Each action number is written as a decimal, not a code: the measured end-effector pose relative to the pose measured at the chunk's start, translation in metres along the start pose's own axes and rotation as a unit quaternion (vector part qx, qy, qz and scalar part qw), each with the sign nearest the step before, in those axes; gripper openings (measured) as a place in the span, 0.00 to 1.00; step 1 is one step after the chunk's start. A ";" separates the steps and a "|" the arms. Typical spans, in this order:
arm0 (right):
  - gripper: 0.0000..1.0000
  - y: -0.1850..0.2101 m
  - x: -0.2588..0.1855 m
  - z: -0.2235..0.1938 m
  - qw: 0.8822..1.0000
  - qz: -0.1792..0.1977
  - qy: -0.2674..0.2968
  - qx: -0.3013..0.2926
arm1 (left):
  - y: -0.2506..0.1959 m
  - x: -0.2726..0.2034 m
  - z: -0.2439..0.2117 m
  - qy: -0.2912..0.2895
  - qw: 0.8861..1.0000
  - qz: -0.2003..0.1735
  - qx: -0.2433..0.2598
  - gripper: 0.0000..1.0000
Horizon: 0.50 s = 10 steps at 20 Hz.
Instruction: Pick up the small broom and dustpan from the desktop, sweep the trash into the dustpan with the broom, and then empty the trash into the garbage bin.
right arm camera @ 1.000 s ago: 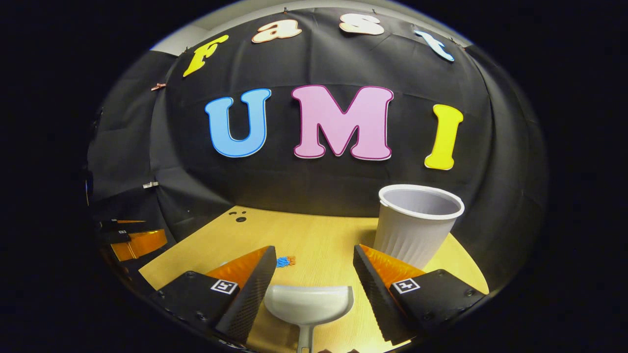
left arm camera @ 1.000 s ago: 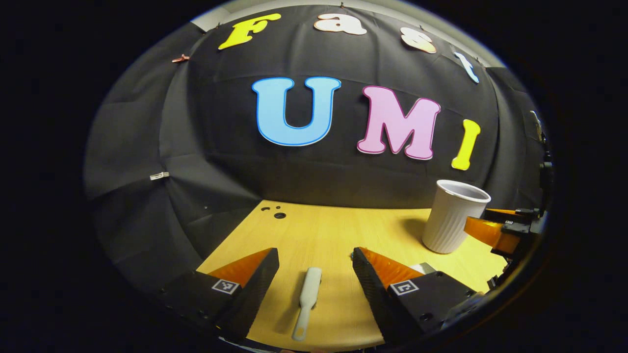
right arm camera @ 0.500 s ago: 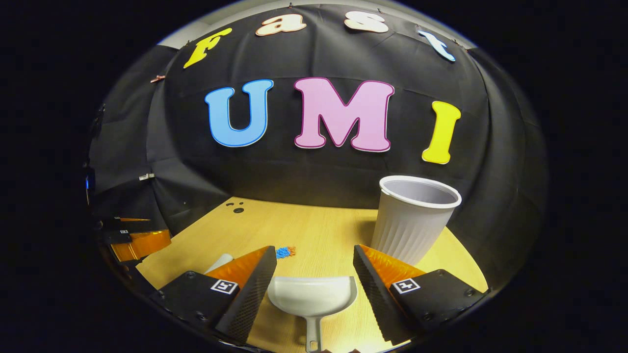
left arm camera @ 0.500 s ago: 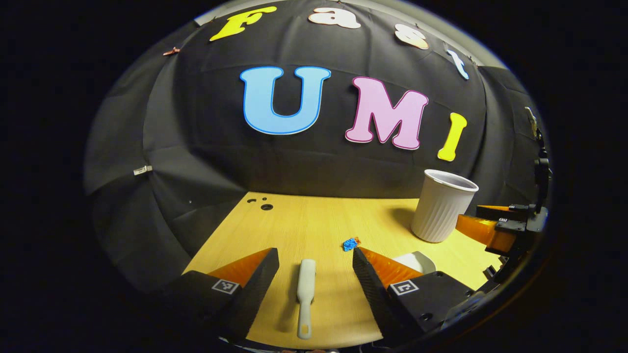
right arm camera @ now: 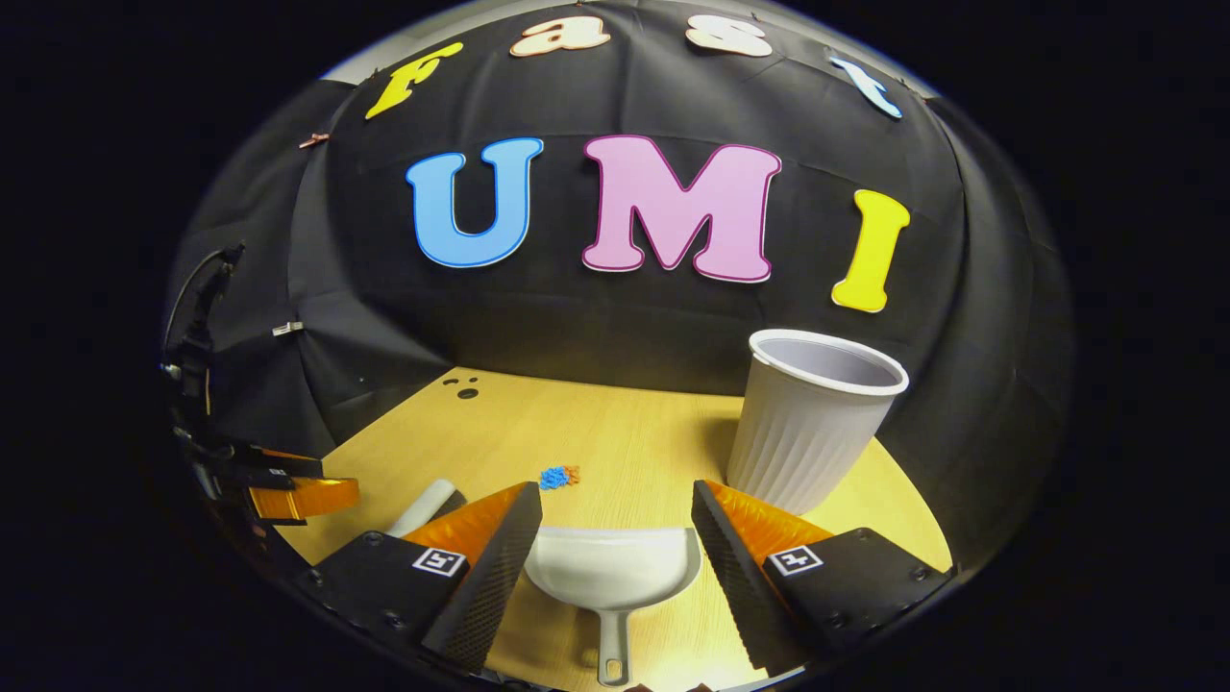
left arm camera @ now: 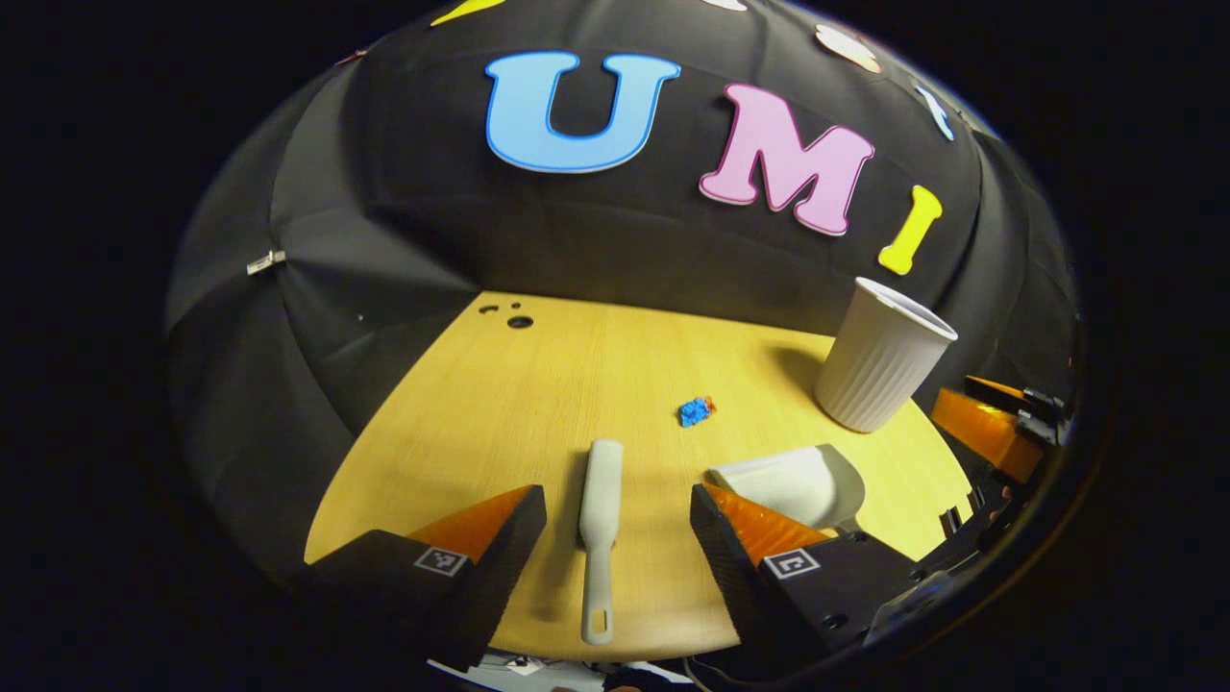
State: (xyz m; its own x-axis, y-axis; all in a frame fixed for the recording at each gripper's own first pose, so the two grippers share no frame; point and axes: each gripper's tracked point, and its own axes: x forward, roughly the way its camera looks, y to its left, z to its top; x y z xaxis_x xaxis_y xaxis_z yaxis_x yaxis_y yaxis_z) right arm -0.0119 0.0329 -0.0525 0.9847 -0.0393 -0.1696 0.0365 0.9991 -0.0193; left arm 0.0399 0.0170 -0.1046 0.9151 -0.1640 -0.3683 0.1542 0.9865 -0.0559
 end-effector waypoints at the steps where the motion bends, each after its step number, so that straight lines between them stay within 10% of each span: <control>1: 0.98 -0.001 -0.001 -0.003 1.000 -0.001 0.005 0.002 | 0.002 0.005 -0.006 0.016 1.000 0.002 -0.005 0.96; 10: 0.98 -0.022 -0.018 -0.032 0.998 -0.034 0.044 0.027 | 0.028 0.063 -0.069 0.167 0.986 0.025 -0.002 0.96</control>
State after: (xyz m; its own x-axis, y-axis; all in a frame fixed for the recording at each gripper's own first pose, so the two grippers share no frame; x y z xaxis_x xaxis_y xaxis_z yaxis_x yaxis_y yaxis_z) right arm -0.0359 0.0111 -0.0809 0.9611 -0.1058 -0.2553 0.1142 0.9933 0.0184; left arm 0.0762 0.0350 -0.1935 0.7473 -0.1044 -0.6562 0.1102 0.9934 -0.0325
